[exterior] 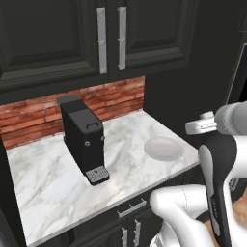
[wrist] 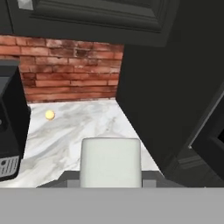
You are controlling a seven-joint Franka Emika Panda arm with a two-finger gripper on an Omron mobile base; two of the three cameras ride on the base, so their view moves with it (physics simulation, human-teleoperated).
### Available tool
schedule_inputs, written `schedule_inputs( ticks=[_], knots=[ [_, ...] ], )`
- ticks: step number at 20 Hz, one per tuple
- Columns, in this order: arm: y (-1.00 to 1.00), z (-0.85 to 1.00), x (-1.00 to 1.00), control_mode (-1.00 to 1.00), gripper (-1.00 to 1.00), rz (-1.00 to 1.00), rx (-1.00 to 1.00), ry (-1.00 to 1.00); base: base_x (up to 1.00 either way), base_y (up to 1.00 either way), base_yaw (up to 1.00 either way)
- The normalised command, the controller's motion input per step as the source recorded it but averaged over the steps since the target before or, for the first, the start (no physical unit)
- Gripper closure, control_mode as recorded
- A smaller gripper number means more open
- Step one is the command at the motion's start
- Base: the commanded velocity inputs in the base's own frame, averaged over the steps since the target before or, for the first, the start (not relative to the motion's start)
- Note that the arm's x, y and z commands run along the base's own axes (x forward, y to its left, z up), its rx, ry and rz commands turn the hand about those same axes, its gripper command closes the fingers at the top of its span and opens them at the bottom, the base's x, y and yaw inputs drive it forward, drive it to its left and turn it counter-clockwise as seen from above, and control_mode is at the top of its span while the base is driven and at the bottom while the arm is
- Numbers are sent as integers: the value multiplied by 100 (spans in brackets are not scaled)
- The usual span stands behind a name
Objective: Pick the marshmallow from the counter and place it in the microwave. Then turn on the microwave.
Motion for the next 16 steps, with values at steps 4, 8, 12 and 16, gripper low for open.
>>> schedule_inputs(
  ticks=[4, 8, 12, 16],
  knots=[
    [4, 17, -26, -100, 100, -2, 0, -3, 0, 0, 0],
    [7, 10, -19, -100, 100, -3, 0, -1, 0, 0, 0],
    [4, 6, -15, -100, 100, -4, 0, -1, 0, 0, 0],
    [1, 2, -15, -100, 100, -3, 0, -1, 0, 0, 0]
  ],
)
